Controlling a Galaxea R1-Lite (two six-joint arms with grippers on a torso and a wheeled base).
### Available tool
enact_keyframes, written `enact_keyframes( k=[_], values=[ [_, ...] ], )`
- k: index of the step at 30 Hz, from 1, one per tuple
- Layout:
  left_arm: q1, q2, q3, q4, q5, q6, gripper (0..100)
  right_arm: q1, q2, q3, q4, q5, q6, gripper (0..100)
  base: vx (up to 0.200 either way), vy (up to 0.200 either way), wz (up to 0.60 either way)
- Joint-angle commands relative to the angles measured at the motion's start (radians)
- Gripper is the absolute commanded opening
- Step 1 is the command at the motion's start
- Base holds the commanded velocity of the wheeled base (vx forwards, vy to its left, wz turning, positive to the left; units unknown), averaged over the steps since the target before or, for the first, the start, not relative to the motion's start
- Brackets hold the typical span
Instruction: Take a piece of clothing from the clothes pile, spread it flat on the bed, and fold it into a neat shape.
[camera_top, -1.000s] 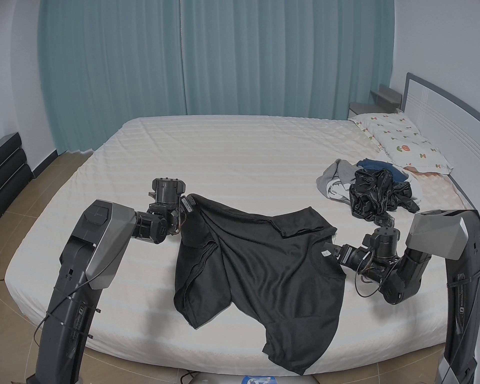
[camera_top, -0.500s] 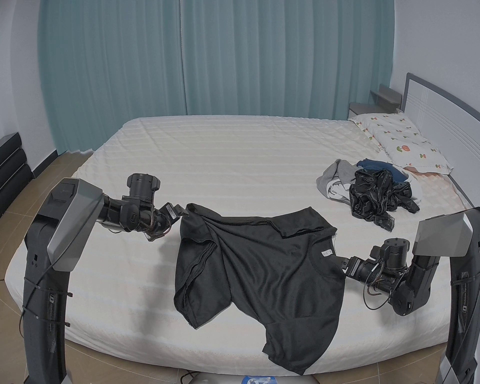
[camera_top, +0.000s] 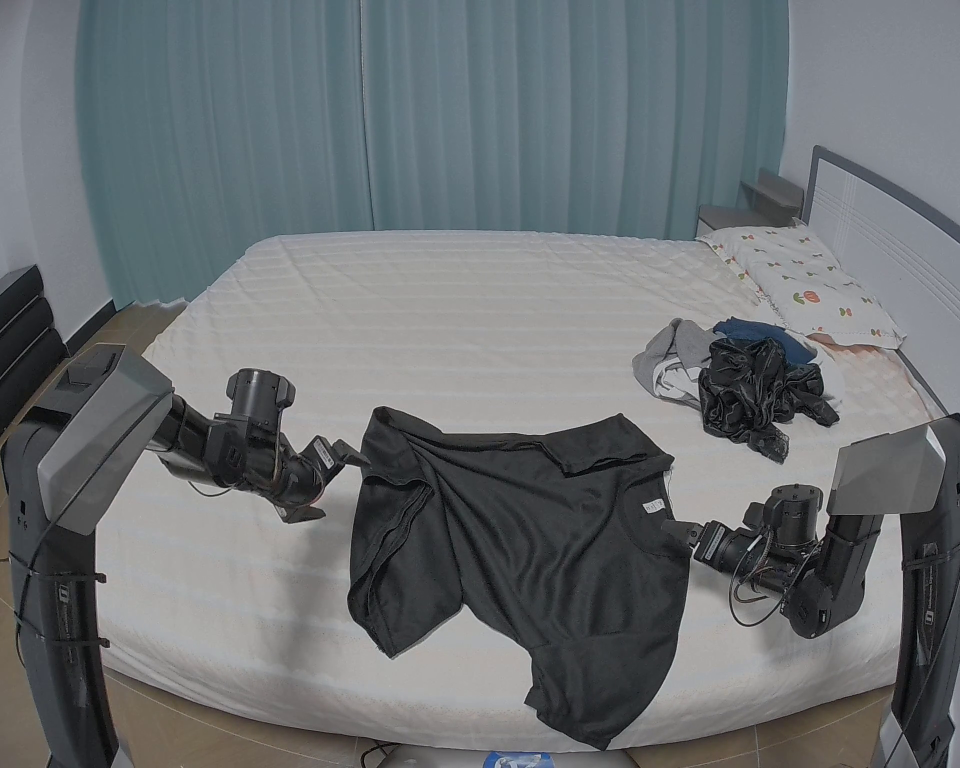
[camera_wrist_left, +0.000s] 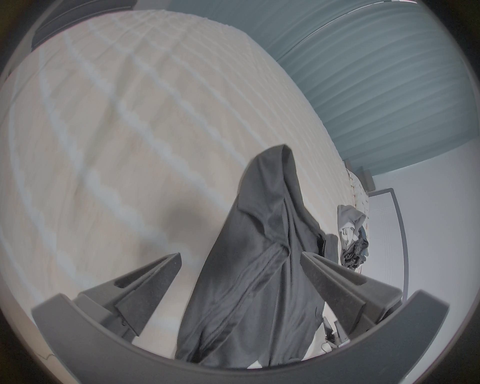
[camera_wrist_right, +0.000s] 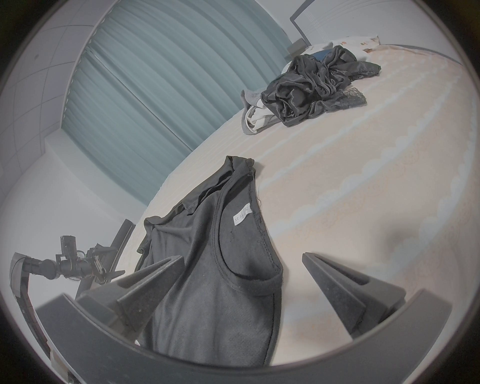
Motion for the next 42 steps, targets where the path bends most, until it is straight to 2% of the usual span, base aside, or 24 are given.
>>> enact_keyframes(
  k=[1,6,8,11,12,19,24,31,37,42],
  values=[
    [-0.048,-0.130,0.273,-0.207,0.002,-0.137,100,0.014,0.001,0.039,-0.001,0.043,0.064,100,0.000,0.000,0.00],
    [-0.094,-0.116,0.379,-0.353,0.154,-0.175,100,0.035,0.005,0.049,0.008,0.043,0.068,100,0.000,0.000,0.00],
    [-0.116,-0.101,0.403,-0.400,0.197,-0.180,100,0.039,0.021,0.042,0.008,0.041,0.068,100,0.000,0.000,0.00],
    [-0.132,-0.090,0.428,-0.449,0.222,-0.208,100,0.040,0.031,0.031,0.008,0.041,0.068,100,0.000,0.000,0.00],
    [-0.136,-0.089,0.431,-0.458,0.223,-0.217,100,0.040,0.030,0.028,0.008,0.041,0.070,0,0.000,0.000,0.00],
    [-0.143,-0.089,0.489,-0.482,0.226,-0.229,100,0.012,0.011,0.068,-0.001,0.026,0.070,0,0.000,0.000,0.00],
    [-0.142,-0.096,0.511,-0.482,0.229,-0.229,100,-0.072,-0.035,0.097,-0.008,0.021,0.067,0,0.000,0.000,0.00],
    [-0.143,-0.093,0.523,-0.483,0.251,-0.223,100,-0.147,-0.067,0.106,-0.008,0.024,0.061,0,0.000,0.000,0.00],
    [-0.160,-0.092,0.520,-0.483,0.257,-0.221,100,-0.164,-0.061,0.106,-0.007,0.030,0.055,0,0.000,0.000,0.00],
    [-0.192,-0.089,0.506,-0.483,0.297,-0.221,100,-0.178,-0.045,0.105,-0.008,0.030,0.041,0,0.000,0.000,0.00]
  ],
)
